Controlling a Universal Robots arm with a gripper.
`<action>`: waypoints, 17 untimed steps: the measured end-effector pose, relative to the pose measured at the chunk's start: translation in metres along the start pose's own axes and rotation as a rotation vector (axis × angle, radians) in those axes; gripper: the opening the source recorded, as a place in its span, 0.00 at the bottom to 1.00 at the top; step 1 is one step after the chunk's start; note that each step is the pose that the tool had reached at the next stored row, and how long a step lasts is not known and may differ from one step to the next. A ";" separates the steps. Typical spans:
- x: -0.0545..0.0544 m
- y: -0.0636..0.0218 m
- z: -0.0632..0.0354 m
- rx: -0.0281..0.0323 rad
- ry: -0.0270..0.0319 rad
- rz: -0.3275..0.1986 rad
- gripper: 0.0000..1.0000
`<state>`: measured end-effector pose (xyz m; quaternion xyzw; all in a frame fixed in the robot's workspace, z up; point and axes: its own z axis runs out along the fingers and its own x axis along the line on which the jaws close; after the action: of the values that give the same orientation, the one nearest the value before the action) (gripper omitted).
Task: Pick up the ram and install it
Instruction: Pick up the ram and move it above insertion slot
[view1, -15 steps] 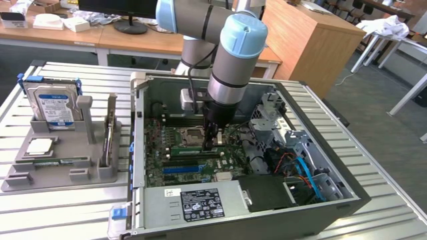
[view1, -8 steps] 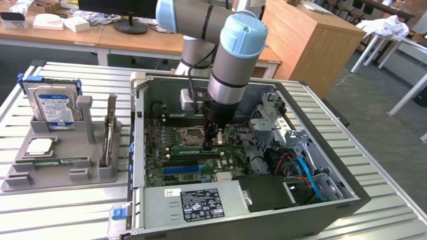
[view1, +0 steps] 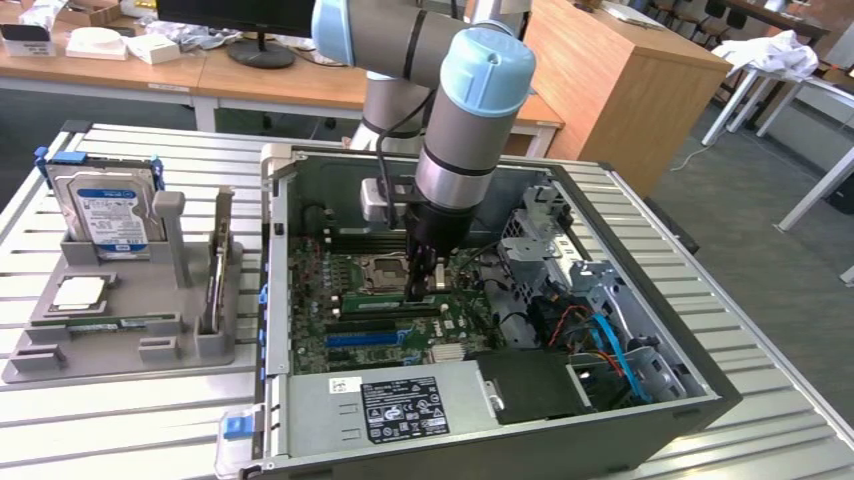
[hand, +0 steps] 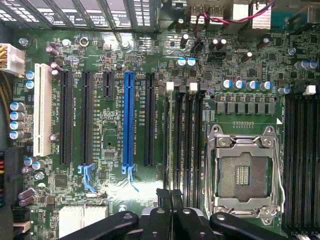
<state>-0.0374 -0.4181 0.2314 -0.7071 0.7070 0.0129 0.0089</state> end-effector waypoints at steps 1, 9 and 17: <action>0.000 0.0000 0.0004 0.0000 0.0000 0.000 0.11; 0.000 0.0000 0.0026 0.0001 -0.0001 0.000 0.11; 0.000 0.0000 0.0069 0.0000 0.0001 0.000 0.11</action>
<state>-0.0374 -0.4181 0.2244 -0.7071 0.7070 0.0128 0.0089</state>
